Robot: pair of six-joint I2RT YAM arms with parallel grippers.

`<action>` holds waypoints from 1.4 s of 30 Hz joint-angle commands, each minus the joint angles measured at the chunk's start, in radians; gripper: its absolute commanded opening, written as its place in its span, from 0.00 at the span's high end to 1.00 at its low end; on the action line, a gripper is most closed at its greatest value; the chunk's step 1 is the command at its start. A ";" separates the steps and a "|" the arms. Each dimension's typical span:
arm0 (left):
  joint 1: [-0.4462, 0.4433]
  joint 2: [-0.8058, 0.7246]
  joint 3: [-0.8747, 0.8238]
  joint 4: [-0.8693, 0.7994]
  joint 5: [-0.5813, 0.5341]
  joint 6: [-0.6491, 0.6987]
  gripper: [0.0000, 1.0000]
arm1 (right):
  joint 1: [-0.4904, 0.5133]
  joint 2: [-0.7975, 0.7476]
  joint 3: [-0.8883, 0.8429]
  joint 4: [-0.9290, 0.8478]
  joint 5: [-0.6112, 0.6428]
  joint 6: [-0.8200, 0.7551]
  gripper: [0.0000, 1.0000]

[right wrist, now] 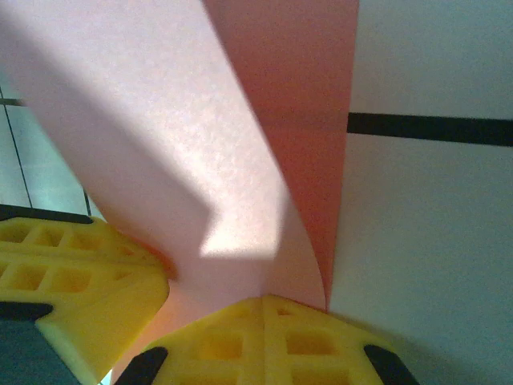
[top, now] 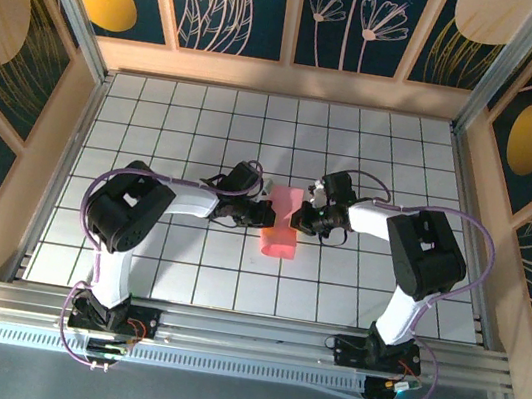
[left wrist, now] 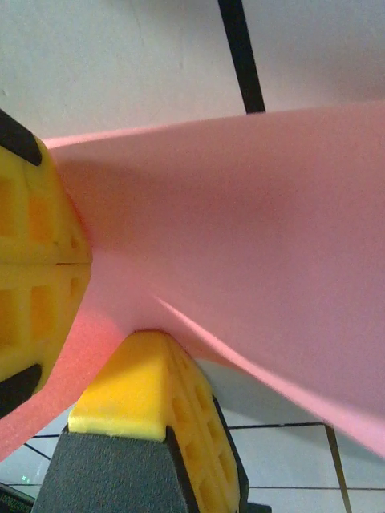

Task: Fold a paper plane with a square sheet of paper (fold left side to right side)
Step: Hold the square sheet of paper at the center of the table.

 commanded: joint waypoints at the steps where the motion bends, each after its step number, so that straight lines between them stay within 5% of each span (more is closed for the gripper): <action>1: 0.001 0.027 0.009 -0.029 -0.017 0.019 0.99 | 0.013 0.092 -0.034 -0.118 0.203 -0.028 1.00; 28: 0.001 0.040 0.015 -0.075 -0.039 0.039 0.99 | 0.016 -0.043 0.044 -0.041 0.065 -0.004 1.00; 42: 0.001 0.035 0.012 -0.082 -0.041 0.043 0.99 | 0.036 0.028 0.115 0.065 -0.001 0.027 1.00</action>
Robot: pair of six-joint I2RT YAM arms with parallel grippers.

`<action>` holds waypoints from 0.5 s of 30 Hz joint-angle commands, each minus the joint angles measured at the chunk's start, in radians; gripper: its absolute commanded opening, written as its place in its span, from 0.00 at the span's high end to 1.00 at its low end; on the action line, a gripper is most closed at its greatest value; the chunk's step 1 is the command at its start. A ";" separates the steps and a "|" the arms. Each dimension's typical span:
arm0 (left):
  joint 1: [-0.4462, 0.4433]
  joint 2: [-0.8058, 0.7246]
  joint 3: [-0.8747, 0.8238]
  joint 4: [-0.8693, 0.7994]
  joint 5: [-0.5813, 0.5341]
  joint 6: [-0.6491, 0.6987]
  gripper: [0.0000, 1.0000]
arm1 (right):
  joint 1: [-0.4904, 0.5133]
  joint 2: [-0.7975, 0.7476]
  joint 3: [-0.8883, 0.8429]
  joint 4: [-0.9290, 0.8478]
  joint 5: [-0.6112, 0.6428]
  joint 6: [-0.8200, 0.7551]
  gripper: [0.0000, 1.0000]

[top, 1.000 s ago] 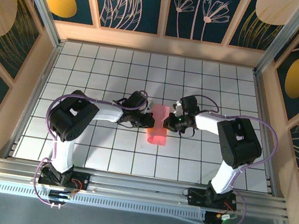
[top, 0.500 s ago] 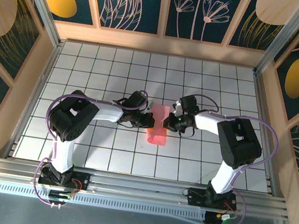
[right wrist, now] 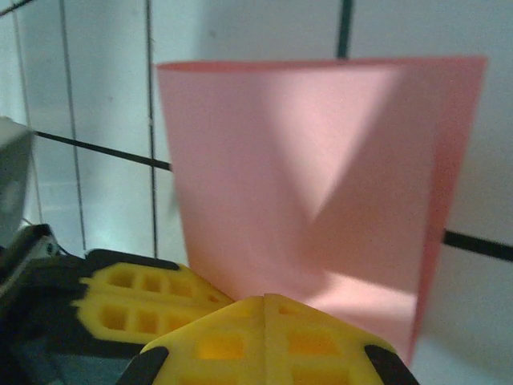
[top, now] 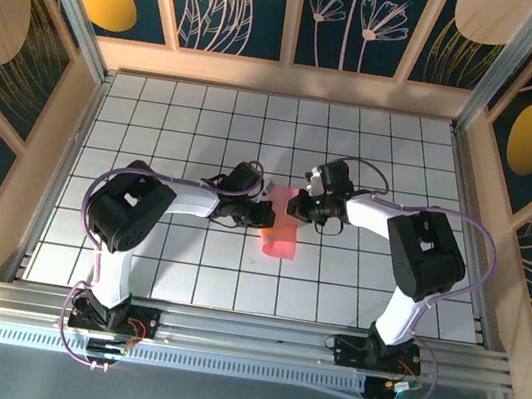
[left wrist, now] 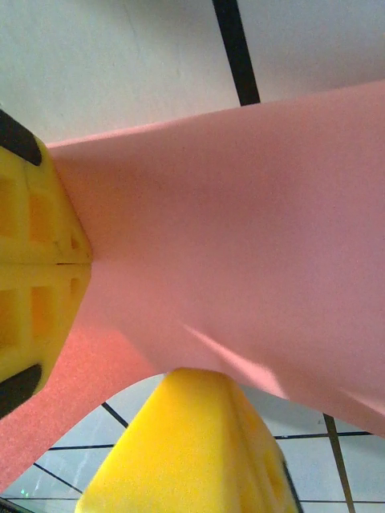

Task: Fold a paper plane with a square sheet of paper (fold left side to right side)
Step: Hold the square sheet of paper at the center of the table.

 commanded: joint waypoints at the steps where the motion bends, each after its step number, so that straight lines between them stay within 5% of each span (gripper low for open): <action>1: 0.000 0.031 0.005 -0.068 -0.030 0.020 0.99 | 0.017 0.043 0.031 0.041 -0.018 0.015 1.00; 15: -0.004 0.035 0.007 -0.076 -0.024 0.026 0.98 | 0.035 0.131 0.062 0.026 0.022 0.009 1.00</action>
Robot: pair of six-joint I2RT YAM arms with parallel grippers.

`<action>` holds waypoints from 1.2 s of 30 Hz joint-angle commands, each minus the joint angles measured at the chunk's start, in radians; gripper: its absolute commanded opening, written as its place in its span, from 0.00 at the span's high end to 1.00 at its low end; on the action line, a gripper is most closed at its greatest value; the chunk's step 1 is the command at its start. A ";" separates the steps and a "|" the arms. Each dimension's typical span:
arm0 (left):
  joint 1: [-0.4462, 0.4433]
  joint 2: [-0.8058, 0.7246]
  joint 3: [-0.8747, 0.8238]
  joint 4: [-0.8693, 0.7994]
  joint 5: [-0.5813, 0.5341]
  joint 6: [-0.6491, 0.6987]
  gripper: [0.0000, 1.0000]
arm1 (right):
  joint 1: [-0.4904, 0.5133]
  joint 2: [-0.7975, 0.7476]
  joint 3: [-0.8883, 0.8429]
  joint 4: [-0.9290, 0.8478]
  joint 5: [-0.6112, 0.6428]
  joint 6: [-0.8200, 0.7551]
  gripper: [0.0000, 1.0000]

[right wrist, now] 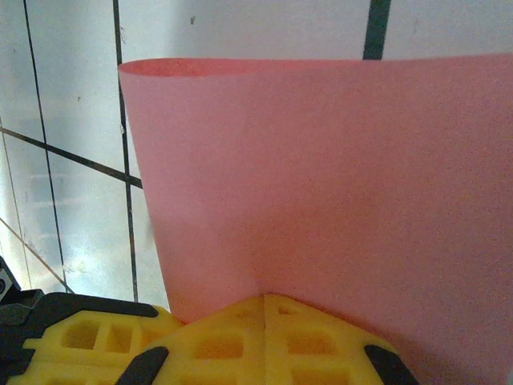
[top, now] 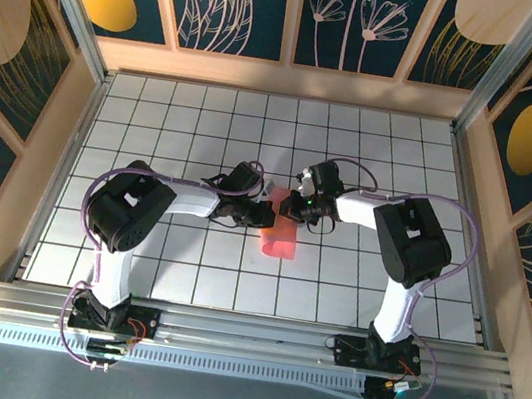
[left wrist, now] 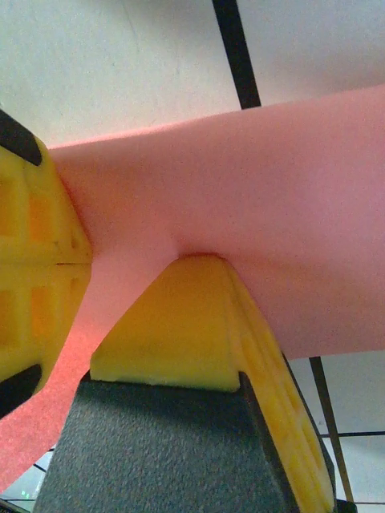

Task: Fold a paper plane with a square sheet of paper (fold left side to right side)
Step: Hold the square sheet of paper at the center of the table, then first fold the square sheet of paper in half at the center of the table.

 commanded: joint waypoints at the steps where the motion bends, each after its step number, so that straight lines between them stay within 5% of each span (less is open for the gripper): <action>1: -0.003 0.033 0.003 -0.073 -0.025 0.025 0.99 | 0.009 0.024 0.020 -0.025 0.038 -0.001 1.00; 16: -0.037 -0.025 -0.076 -0.081 -0.002 0.024 0.97 | -0.009 0.065 0.006 -0.144 0.190 -0.010 1.00; 30: -0.061 -0.150 -0.263 -0.003 0.060 -0.049 0.97 | -0.024 0.052 -0.021 -0.132 0.181 -0.027 1.00; 36: -0.057 -0.194 -0.217 -0.005 0.054 -0.065 0.97 | -0.023 0.046 -0.025 -0.124 0.167 -0.034 1.00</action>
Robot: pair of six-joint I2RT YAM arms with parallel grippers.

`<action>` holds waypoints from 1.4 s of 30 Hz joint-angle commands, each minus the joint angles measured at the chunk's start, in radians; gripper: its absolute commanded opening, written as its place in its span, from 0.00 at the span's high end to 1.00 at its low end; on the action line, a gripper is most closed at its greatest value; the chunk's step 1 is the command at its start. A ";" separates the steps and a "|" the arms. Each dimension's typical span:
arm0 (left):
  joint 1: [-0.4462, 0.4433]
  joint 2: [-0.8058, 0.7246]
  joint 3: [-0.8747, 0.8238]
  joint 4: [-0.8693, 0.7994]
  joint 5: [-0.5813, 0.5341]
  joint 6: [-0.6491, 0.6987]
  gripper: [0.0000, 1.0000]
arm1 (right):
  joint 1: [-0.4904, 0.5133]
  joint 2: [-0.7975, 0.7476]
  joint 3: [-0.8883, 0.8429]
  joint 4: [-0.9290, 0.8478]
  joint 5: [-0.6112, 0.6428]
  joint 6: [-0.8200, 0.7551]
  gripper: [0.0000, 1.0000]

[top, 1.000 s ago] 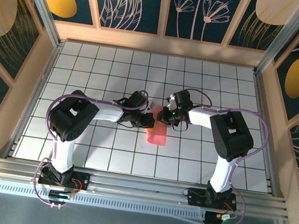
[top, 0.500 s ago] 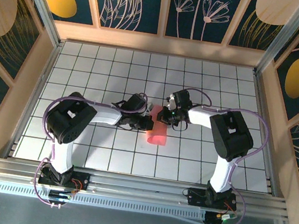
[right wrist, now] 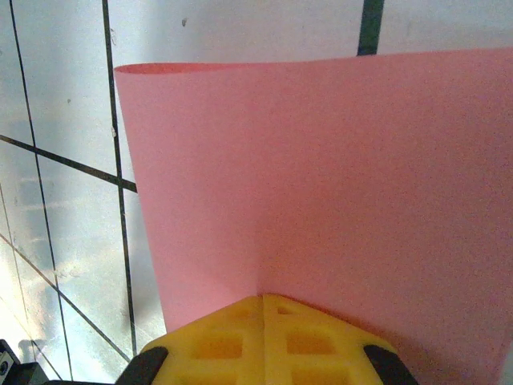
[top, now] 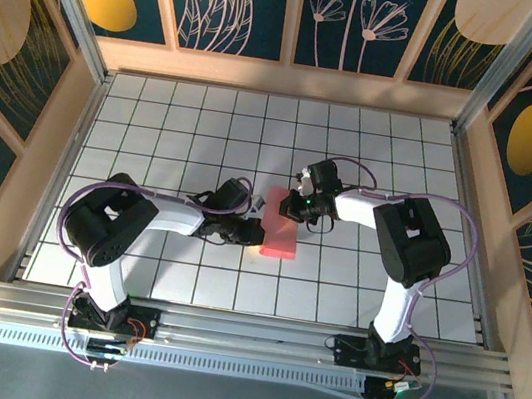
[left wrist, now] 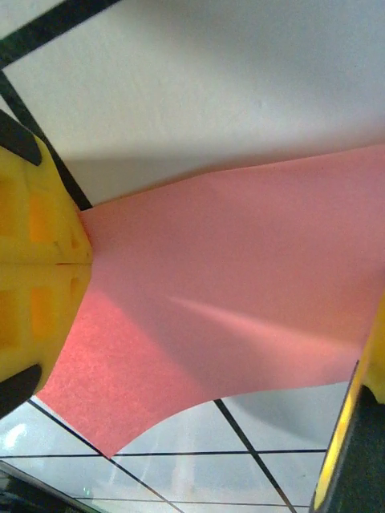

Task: Fold a paper plane with a square sheet of paper (fold left side to right side)
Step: First fold the square sheet of paper in half at the center of the table.

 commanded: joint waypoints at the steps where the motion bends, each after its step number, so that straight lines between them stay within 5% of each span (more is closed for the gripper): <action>1: -0.009 -0.041 0.025 -0.078 0.040 -0.025 0.97 | -0.025 0.038 -0.040 -0.088 0.137 -0.029 1.00; 15: -0.001 0.060 0.167 -0.089 0.076 0.022 0.97 | -0.024 0.032 -0.042 -0.094 0.138 -0.034 1.00; 42: -0.043 0.012 -0.031 -0.128 0.083 0.009 0.97 | -0.017 0.043 -0.032 -0.109 0.148 -0.051 1.00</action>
